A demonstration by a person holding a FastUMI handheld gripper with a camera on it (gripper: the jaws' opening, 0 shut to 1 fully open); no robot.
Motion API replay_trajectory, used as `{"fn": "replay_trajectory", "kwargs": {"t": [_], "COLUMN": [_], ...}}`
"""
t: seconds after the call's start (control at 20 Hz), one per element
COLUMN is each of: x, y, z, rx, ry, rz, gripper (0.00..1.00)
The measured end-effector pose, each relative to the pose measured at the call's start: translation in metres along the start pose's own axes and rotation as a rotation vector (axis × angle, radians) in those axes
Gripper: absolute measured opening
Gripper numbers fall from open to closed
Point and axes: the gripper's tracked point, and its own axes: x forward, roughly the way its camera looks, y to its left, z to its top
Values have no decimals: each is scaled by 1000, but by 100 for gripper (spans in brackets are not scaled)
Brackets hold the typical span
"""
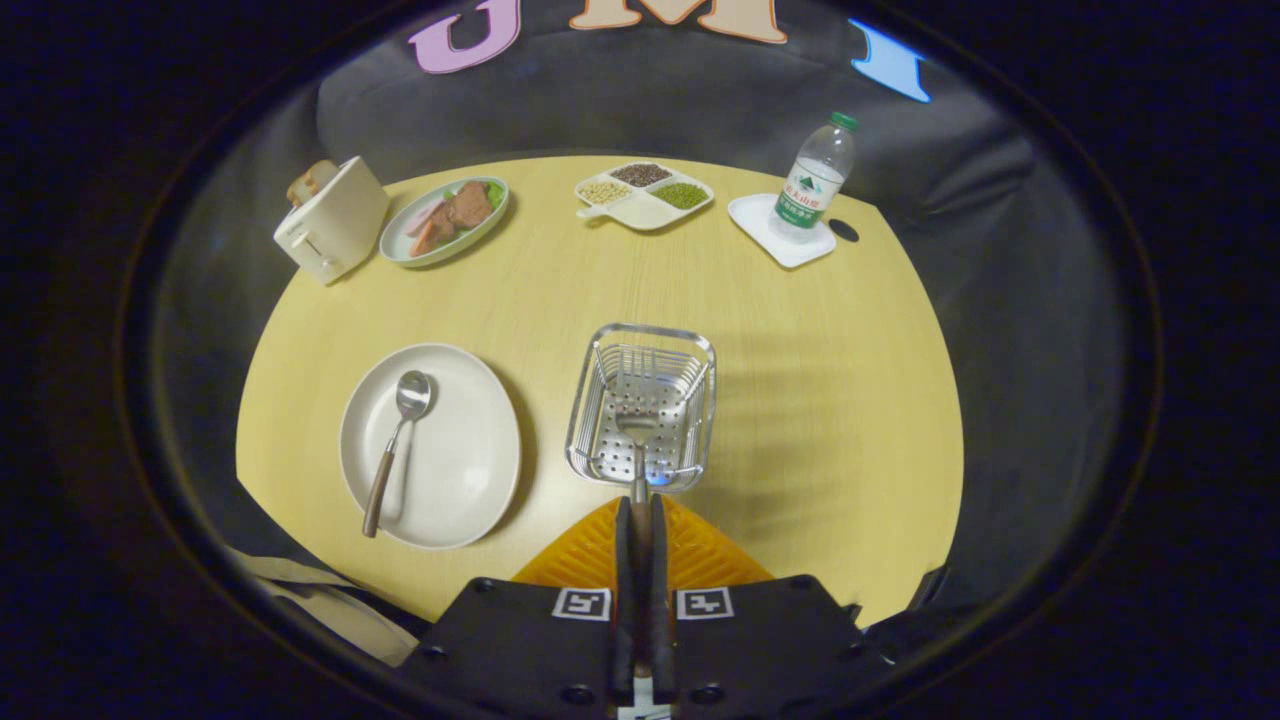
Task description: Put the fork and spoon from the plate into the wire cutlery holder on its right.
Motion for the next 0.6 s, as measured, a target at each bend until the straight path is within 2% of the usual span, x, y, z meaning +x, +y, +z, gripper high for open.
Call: {"fn": "replay_trajectory", "kwargs": {"t": [0.3,0.6], "x": [-2,-11], "y": [-6,7], "z": [10,28], "rx": [29,12], "ry": [-39,-146], "rz": [-22,-13], "gripper": [18,79]}}
